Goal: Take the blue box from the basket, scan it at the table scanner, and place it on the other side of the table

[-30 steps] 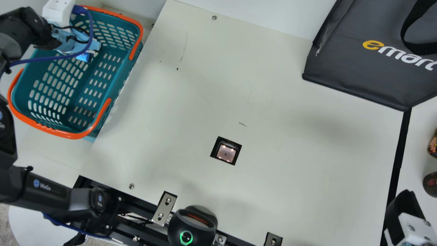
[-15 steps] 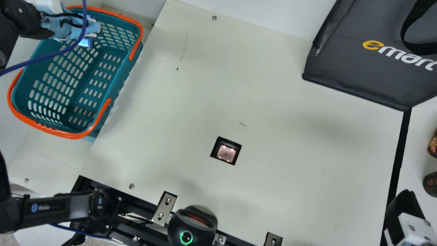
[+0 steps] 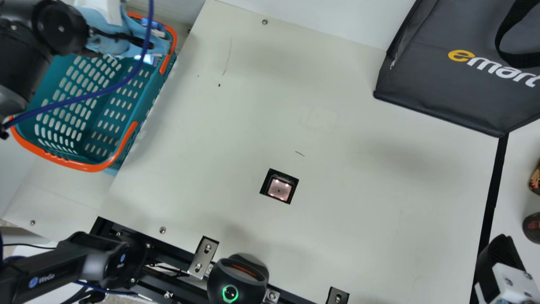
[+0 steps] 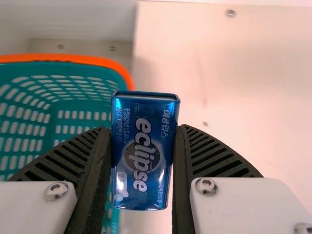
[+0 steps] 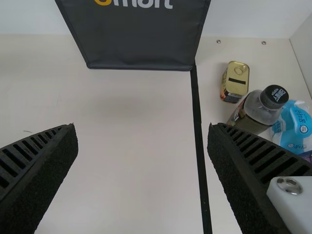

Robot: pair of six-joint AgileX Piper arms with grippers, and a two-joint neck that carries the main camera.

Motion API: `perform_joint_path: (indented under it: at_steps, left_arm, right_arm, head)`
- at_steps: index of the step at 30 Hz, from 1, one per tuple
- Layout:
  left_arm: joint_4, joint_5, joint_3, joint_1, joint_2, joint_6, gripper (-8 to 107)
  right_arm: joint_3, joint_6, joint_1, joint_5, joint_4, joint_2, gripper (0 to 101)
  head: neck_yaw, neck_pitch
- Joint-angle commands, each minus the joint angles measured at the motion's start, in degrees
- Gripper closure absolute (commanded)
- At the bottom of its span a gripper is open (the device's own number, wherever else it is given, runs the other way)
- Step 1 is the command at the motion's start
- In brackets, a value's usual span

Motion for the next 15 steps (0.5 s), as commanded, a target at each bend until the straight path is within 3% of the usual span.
perform_joint_path:
  at_steps: [1,15]
  left_arm:
    - [0.9,0.6,0.2,-6.3,-0.3,-2.8,107]
    - [3.6,4.6,2.5,-25.8,-0.3,-17.8,107]
  right_arm:
    - [0.0,0.0,0.0,0.0,0.0,0.0,6]
    - [0.0,0.0,0.0,-0.1,0.0,0.0,6]
  head:
    - [0.1,-1.6]
    - [0.1,-1.6]
